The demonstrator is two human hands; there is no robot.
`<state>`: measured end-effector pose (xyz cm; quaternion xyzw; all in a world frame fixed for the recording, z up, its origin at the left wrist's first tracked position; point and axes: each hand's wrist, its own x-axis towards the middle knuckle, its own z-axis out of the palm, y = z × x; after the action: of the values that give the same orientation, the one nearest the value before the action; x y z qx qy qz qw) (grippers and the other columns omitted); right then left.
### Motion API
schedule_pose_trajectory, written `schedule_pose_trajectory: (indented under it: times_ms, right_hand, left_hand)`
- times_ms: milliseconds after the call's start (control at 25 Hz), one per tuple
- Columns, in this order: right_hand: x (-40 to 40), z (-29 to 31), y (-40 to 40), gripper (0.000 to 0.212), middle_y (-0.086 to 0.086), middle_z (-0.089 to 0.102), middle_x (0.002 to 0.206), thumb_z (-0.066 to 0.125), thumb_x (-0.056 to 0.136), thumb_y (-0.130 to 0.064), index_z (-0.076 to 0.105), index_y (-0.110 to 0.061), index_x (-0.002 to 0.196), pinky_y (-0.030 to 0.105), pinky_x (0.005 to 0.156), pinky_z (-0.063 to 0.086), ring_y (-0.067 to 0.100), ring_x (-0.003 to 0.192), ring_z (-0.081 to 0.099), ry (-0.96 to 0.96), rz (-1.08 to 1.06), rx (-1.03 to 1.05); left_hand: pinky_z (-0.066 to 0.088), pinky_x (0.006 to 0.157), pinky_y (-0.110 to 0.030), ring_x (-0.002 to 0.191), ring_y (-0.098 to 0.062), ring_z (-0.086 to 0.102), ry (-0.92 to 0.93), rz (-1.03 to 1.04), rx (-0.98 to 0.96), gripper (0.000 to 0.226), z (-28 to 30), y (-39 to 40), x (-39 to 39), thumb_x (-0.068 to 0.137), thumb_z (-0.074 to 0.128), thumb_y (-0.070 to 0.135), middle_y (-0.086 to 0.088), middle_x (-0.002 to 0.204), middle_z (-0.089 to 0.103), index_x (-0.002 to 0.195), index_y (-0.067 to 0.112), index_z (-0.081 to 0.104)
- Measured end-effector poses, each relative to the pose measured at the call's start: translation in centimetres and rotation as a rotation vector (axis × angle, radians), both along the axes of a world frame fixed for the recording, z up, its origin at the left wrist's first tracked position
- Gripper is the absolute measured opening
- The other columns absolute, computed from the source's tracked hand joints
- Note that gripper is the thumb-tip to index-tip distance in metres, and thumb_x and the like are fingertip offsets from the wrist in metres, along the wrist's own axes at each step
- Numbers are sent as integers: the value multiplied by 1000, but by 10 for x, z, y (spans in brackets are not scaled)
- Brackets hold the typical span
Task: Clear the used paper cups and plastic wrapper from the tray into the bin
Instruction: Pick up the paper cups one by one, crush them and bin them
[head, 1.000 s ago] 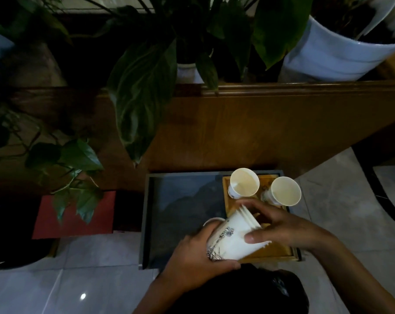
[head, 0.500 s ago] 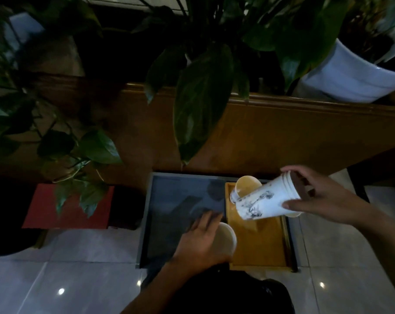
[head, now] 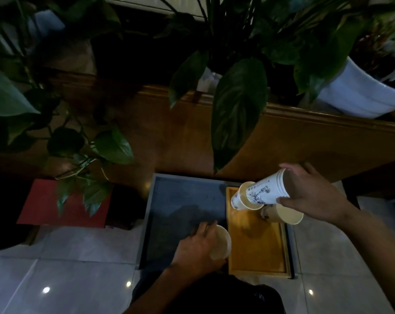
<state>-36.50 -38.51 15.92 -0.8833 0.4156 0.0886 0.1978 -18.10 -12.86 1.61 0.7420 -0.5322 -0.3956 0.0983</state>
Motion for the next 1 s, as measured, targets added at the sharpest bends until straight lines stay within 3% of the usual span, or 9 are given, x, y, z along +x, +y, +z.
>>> schedule_pose_trajectory:
  times_ms: [200, 520, 1000]
  right_hand:
    - [14, -13, 0, 97, 1, 41, 134, 87, 71, -43, 31, -35, 150, 33, 87, 46, 25, 122, 51, 51, 22, -4]
    - [32, -45, 13, 95, 2, 39, 139, 84, 73, -45, 29, -37, 150, 50, 96, 52, 30, 127, 50, 143, 19, 31]
    - [46, -74, 19, 96, 6, 36, 146, 81, 74, -51, 28, -34, 152, 47, 100, 50, 33, 134, 44, 202, 4, 32]
  left_hand:
    - [47, 99, -38, 132, -18, 46, -42, 109, -104, 105, -3, 28, 20, 72, 66, 69, 8, 151, 26, 151, 36, 6]
    - [48, 100, -40, 135, -15, 44, -8, 182, -94, 108, -5, 42, 32, 69, 70, 68, 14, 151, 25, 151, 39, 5]
    - [49, 96, -42, 133, -18, 46, -29, 178, -77, 107, -5, 44, 31, 68, 68, 71, 14, 153, 22, 149, 39, 4]
